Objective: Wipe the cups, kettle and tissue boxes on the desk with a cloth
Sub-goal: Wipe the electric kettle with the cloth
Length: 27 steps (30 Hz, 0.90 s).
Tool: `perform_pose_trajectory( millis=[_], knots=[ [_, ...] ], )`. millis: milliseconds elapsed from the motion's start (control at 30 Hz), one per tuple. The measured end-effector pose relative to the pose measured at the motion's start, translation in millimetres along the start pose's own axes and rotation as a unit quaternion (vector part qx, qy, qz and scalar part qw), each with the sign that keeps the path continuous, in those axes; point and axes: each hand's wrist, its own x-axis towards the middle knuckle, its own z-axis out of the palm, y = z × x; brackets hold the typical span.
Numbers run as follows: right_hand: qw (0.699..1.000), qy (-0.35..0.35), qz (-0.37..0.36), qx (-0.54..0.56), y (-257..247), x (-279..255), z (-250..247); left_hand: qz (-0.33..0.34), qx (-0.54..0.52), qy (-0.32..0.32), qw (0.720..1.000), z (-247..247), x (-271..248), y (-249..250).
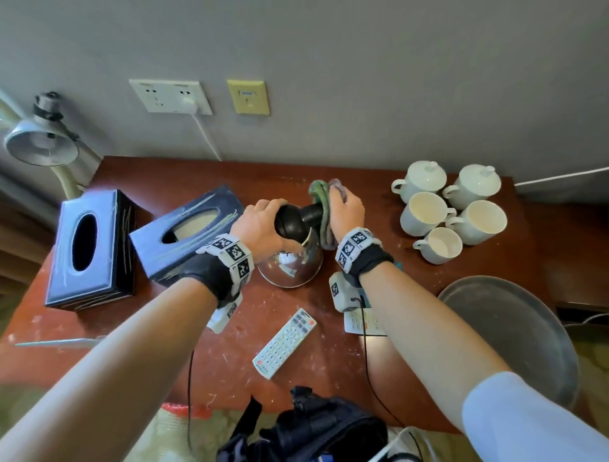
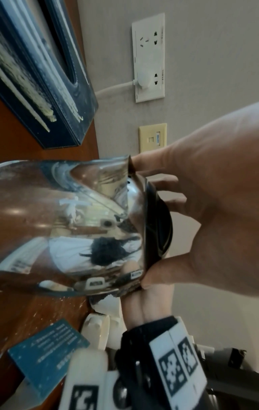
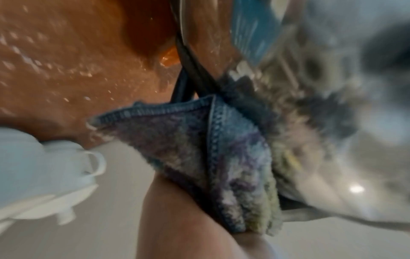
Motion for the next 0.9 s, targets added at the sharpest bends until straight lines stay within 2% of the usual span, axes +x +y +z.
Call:
perform_pose_trajectory(
  millis=[100,133,167,233,300,367,400,500,567,633,700,800,900],
  knots=[
    [0.980,-0.012,0.187,0.070,3,15,-14,0.000,0.002,-0.002,1.000,0,0,1],
    [0.975,-0.018,0.210,0.068,6,18,-17,-0.001,0.004,-0.005,1.000,-1,1,1],
    [0.978,-0.015,0.202,0.059,8,18,-17,-0.001,0.007,-0.007,1.000,-1,1,1],
    [0.993,0.007,0.110,0.031,3,6,-13,-0.003,0.009,-0.011,1.000,-1,3,1],
    [0.999,0.017,-0.042,-0.020,-9,-16,-3,-0.005,0.014,-0.013,1.000,-1,4,0],
    [0.970,0.007,-0.211,-0.116,-9,-34,12,-0.009,0.021,-0.012,1.000,0,6,-1],
    [0.953,0.006,-0.265,-0.150,-5,-36,17,-0.011,0.021,-0.011,1.000,0,6,-2],
    [0.938,-0.005,-0.303,-0.167,2,-28,14,-0.010,0.013,-0.007,1.000,0,4,-3],
    [0.954,-0.012,-0.264,-0.140,0,-22,7,-0.007,0.005,-0.006,1.000,0,2,-4],
    [0.987,-0.012,-0.139,-0.078,-3,-9,0,-0.002,0.010,-0.011,1.000,2,-1,-5],
    [1.000,-0.012,0.016,-0.014,0,11,-5,0.001,0.028,-0.029,0.999,1,-1,-7],
    [0.977,-0.039,0.185,0.102,24,32,-9,0.009,0.078,-0.061,0.995,-3,1,-5],
    [0.963,-0.012,0.199,0.180,34,26,-6,0.018,0.129,-0.085,0.988,-9,4,1]
  ],
)
